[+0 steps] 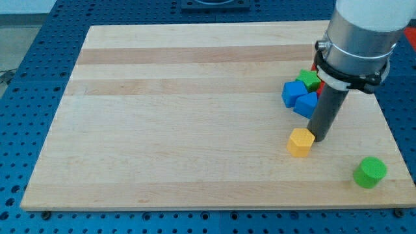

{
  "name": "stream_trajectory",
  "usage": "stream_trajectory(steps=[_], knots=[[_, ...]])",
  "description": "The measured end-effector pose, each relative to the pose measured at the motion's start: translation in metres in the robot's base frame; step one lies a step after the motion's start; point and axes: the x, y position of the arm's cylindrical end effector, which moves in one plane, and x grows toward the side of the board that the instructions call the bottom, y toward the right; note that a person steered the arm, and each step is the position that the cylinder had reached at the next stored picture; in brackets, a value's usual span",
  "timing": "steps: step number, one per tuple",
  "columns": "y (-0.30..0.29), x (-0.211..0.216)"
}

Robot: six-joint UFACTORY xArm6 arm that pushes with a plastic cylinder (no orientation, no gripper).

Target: Push the heart right beside the red circle

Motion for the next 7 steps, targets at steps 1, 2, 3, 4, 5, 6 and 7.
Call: stream_trajectory(steps=[1,2,3,4,5,6,7], knots=[[0.035,-0.010],[0.084,-0.027],[0.084,-0.035],[0.084,-0.118],[0.084,-0.128],[0.084,-0.131],[0.101,-0.142]])
